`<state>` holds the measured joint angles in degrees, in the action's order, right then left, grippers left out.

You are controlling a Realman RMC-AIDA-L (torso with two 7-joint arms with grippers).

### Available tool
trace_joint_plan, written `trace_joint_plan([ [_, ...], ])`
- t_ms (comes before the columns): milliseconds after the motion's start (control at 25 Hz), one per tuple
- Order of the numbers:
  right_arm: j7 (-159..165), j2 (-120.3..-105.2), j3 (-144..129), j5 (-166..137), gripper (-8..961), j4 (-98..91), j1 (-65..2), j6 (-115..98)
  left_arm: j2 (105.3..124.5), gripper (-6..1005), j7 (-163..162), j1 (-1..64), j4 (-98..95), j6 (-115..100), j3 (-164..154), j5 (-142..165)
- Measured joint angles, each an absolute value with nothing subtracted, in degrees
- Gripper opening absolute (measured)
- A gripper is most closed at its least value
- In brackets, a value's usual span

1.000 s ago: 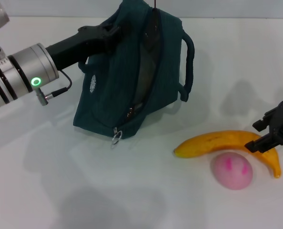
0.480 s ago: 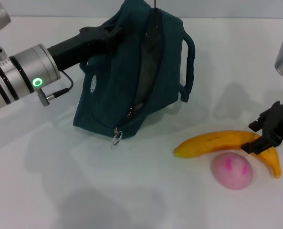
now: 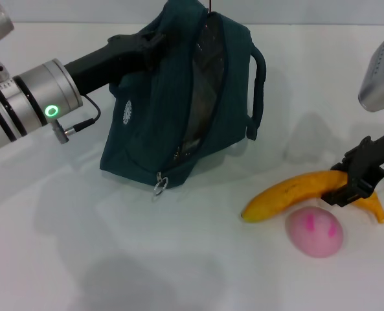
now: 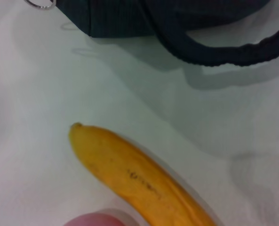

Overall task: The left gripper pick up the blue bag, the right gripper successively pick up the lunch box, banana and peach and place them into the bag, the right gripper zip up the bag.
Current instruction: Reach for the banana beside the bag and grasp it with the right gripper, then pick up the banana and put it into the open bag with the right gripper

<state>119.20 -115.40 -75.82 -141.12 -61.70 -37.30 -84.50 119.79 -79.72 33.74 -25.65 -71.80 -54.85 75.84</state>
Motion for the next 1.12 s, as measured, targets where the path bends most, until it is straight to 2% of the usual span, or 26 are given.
trace_joint_plan([
  [560,118.3,-115.36,-74.7,-138.6,506,-62.2,-36.9,-82.4,119.77,39,-79.7,33.8,-25.7,-71.8,-54.8,75.8],
  [800,117.0,-115.39,-65.3,-136.9,436,-62.3,-35.3,-82.2,119.70,39,-79.7,33.7,-26.1,-72.2,-54.7,75.8],
  [1120,111.9,-115.34,-48.0,-128.2,436,-61.5,-30.3,-82.6,119.14,39,-82.1,33.1,-27.9,-78.4,-54.8,76.3],
])
